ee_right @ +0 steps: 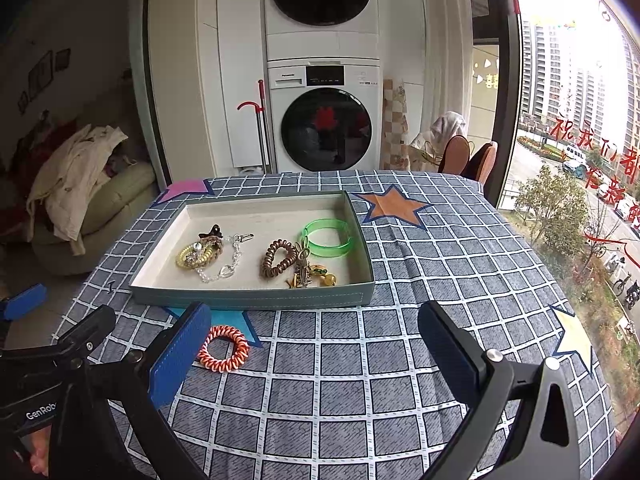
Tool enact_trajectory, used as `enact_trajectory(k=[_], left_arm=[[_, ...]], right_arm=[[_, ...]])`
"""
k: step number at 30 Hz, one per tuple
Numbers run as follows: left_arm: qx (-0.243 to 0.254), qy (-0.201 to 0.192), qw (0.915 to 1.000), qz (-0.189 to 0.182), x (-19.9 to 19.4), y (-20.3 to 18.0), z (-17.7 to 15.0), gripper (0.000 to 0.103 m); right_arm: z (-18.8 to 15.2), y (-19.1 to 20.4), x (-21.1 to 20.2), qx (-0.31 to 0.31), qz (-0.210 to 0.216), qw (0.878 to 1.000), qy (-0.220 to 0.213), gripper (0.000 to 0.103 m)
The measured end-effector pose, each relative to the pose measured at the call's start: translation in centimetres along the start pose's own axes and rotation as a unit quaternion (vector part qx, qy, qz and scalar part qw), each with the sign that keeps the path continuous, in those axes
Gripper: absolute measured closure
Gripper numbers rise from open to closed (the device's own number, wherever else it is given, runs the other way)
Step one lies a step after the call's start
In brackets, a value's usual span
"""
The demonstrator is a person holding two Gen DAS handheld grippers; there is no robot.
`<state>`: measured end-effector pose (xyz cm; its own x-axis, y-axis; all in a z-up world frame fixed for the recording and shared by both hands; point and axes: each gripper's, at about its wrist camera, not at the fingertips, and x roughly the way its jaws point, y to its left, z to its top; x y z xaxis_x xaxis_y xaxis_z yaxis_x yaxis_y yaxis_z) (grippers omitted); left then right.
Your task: Organize jewelry
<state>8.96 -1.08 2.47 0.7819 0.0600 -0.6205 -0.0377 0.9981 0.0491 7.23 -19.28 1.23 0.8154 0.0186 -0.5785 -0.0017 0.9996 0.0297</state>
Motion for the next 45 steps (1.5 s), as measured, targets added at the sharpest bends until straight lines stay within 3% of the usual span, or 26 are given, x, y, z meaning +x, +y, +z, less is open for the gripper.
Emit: enact_trajectory(k=[45], left_arm=[[0.002,0.004,1.0000,-0.002,0.15,-0.11,-0.11,0.000]], right_arm=[[-0.04,0.06,0.27,0.002,0.000,1.000,0.002,0.000]])
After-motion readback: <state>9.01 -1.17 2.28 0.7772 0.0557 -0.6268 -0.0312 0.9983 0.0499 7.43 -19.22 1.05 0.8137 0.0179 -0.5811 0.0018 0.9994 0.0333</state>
